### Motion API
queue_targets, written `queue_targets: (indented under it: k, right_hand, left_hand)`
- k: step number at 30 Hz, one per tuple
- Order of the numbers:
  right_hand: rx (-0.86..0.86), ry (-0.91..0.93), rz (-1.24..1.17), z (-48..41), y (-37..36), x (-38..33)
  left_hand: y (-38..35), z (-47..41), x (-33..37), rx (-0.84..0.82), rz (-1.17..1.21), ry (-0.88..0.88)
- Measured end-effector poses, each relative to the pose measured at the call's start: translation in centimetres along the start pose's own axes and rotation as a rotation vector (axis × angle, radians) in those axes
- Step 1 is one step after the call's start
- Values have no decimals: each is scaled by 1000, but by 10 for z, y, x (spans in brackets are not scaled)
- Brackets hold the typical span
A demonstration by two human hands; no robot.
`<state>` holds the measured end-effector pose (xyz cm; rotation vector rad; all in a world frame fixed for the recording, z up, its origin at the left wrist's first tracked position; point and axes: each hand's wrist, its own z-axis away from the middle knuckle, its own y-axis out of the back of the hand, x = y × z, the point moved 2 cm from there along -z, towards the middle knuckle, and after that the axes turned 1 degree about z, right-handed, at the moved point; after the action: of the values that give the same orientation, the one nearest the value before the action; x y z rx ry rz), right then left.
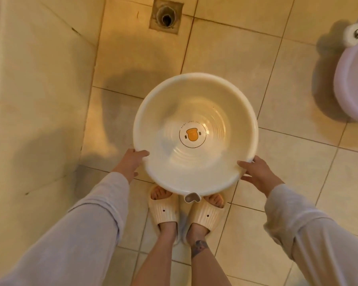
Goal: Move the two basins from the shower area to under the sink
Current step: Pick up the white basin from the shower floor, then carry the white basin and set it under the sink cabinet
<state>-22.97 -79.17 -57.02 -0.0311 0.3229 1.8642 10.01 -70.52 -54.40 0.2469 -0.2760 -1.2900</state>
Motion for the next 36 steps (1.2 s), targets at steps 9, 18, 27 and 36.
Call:
queue_targets:
  k: [9,18,27,36]
  right_hand:
    - [42,-93,-138,88,21,6]
    - [41,43,-108,329,64,-18]
    - [43,163,-201,503,113,6]
    - [87,328,-359,563,143,19]
  left_hand:
    - [35,86,6,-19,217,17]
    - [115,293,-10,18,264,-6]
    - [161,474,-31,6,270,-165]
    - [163,534,-55,-64,262,-307]
